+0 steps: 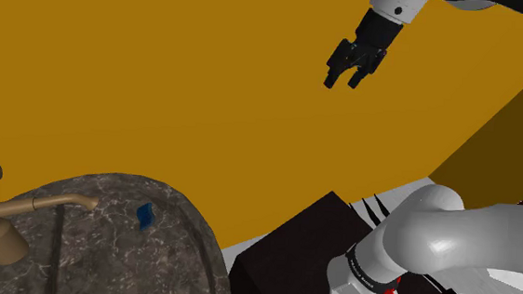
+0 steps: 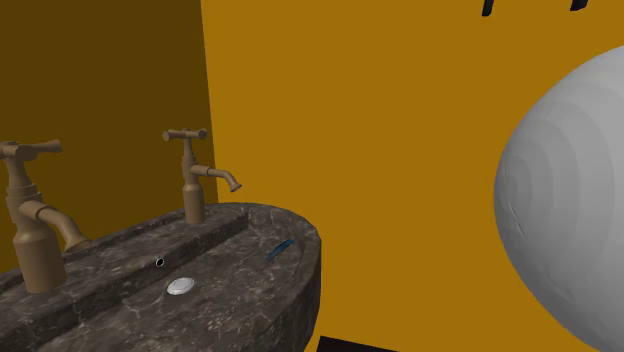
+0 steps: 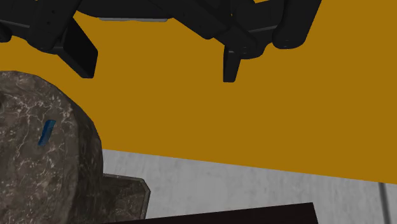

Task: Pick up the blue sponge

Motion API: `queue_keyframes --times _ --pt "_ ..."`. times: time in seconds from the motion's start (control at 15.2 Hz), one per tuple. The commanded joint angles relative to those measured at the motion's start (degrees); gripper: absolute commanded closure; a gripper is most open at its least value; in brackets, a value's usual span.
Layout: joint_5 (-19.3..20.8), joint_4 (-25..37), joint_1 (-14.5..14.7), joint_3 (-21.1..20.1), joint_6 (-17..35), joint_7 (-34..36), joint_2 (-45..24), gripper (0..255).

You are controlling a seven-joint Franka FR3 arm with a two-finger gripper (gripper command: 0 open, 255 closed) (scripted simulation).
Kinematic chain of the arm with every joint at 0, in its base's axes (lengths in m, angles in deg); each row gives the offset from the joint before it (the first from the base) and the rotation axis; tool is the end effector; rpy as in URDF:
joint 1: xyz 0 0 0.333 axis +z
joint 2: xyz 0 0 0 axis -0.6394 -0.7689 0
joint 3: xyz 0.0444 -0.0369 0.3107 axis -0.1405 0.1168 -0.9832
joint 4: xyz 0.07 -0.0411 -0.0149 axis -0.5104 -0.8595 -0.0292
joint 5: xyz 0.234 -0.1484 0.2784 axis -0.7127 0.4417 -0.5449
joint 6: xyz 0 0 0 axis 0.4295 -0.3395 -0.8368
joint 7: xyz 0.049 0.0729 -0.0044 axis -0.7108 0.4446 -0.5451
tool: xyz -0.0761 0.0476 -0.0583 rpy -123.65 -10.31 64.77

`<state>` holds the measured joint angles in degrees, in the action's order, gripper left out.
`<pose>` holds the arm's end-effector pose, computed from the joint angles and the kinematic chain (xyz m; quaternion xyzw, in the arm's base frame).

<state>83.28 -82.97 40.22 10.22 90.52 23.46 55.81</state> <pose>0.3068 -0.0030 0.6381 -0.9959 0.0689 -0.0551 0.0200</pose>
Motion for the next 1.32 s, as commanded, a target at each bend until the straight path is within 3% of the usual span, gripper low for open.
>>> queue_keyframes --times 0.0,0.66,1.25 --pt "0.00 0.00 0.00 0.00 0.00 0.00 0.00 0" --pt "-3.15 -2.32 2.28 -10.71 9.57 10.99 -11.68 0" --pt "-2.58 1.19 3.58 -19.53 17.32 21.55 -27.44 0"
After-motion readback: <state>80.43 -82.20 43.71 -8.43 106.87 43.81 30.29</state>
